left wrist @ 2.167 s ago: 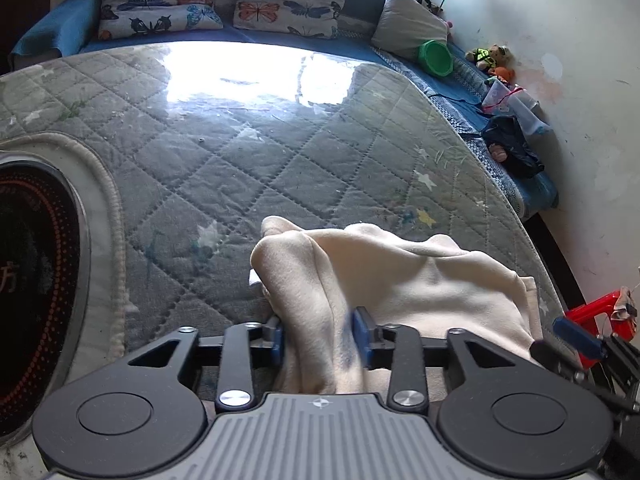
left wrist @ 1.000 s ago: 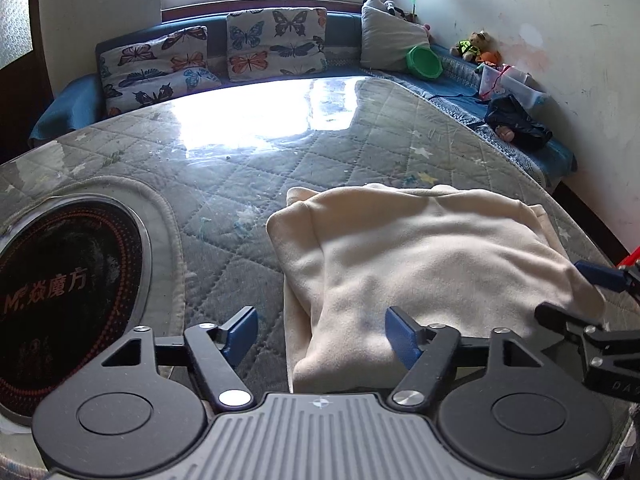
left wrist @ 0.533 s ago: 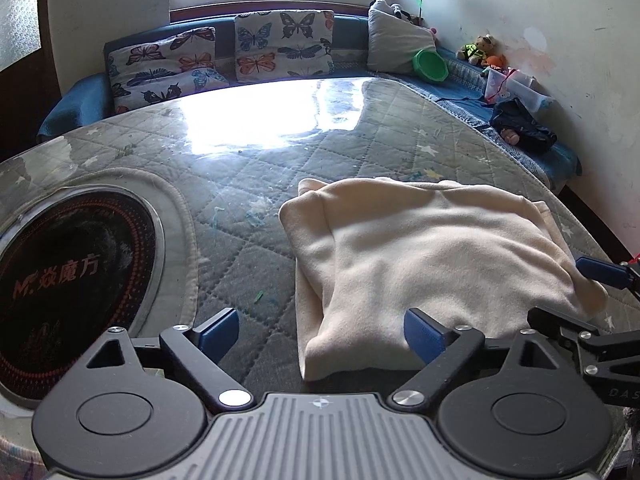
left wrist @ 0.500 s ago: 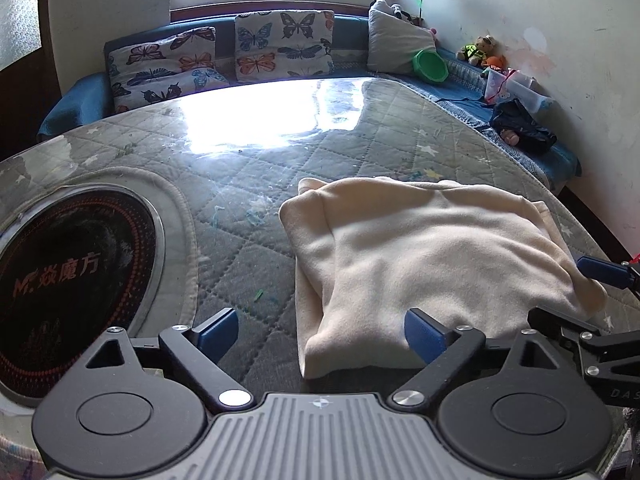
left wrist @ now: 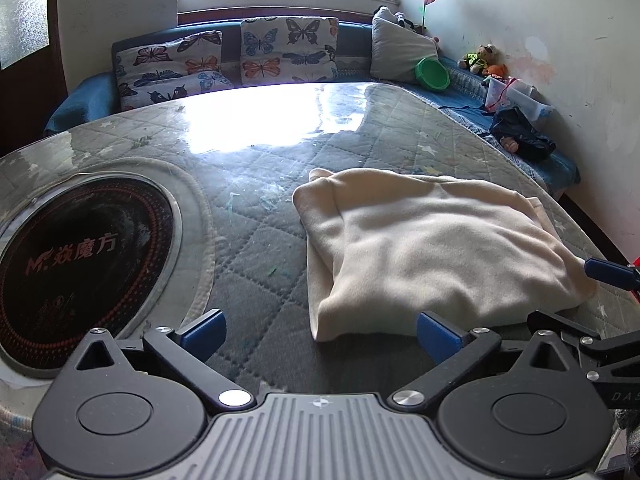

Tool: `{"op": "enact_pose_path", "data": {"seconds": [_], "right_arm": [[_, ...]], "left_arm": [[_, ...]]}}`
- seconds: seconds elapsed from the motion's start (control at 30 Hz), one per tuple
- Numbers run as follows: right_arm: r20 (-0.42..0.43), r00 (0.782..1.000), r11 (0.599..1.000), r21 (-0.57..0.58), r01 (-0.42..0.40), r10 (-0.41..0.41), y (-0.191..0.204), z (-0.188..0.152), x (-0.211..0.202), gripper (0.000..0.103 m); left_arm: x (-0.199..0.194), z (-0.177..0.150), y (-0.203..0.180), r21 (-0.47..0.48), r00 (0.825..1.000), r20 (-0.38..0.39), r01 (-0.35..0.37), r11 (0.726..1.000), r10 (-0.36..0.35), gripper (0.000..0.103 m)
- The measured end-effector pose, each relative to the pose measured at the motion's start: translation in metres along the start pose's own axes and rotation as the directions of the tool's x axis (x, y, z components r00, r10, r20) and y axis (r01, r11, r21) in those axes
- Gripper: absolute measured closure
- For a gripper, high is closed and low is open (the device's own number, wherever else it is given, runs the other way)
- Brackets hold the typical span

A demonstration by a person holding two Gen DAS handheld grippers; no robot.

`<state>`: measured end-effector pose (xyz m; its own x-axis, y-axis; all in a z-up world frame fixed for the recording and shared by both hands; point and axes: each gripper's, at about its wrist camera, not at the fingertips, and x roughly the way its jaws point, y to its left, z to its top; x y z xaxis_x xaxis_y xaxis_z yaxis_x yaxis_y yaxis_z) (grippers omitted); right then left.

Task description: Fold clothes

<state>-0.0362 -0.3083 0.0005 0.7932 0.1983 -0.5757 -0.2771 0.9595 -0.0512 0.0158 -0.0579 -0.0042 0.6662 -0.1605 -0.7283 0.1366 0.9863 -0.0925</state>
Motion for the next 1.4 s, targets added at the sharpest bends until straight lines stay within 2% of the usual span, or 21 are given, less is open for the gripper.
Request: {"op": "enact_pose_path", "data": {"seconds": [0.2, 0.63, 0.87, 1.0, 1.23, 1.4], "right_arm": [[-0.001, 0.999, 0.999, -0.031, 0.038, -0.038, 0.009, -0.005, -0.004, 0.000], [0.016, 0.999, 1.000, 0.010, 0.029, -0.030, 0.016, -0.015, -0.018, 0.000], [0.062, 0.996, 0.998, -0.006, 0.064, -0.064, 0.026, -0.020, -0.029, 0.000], [0.068, 0.997, 0.999, -0.001, 0.048, -0.048, 0.031, -0.025, -0.033, 0.000], [0.014, 0.998, 0.998, 0.000, 0.059, -0.059, 0.038, -0.032, -0.031, 0.000], [-0.007, 0.999, 0.999, 0.008, 0.038, -0.038, 0.041, -0.043, -0.032, 0.000]], "left_arm": [[-0.006, -0.009, 0.002, -0.011, 1.000, -0.002, -0.002, 1.000, 0.002, 0.000], [-0.022, -0.026, 0.005, -0.018, 1.000, 0.005, -0.007, 1.000, 0.007, 0.000], [-0.029, -0.032, 0.004, -0.017, 1.000, 0.013, -0.012, 1.000, 0.012, 0.000], [-0.033, -0.036, 0.001, -0.017, 1.000, 0.020, -0.009, 1.000, 0.010, 0.000], [-0.037, -0.041, 0.000, -0.018, 1.000, 0.027, -0.009, 1.000, 0.010, 0.000], [-0.039, -0.047, -0.002, -0.011, 1.000, 0.026, -0.010, 1.000, 0.010, 0.000]]}}
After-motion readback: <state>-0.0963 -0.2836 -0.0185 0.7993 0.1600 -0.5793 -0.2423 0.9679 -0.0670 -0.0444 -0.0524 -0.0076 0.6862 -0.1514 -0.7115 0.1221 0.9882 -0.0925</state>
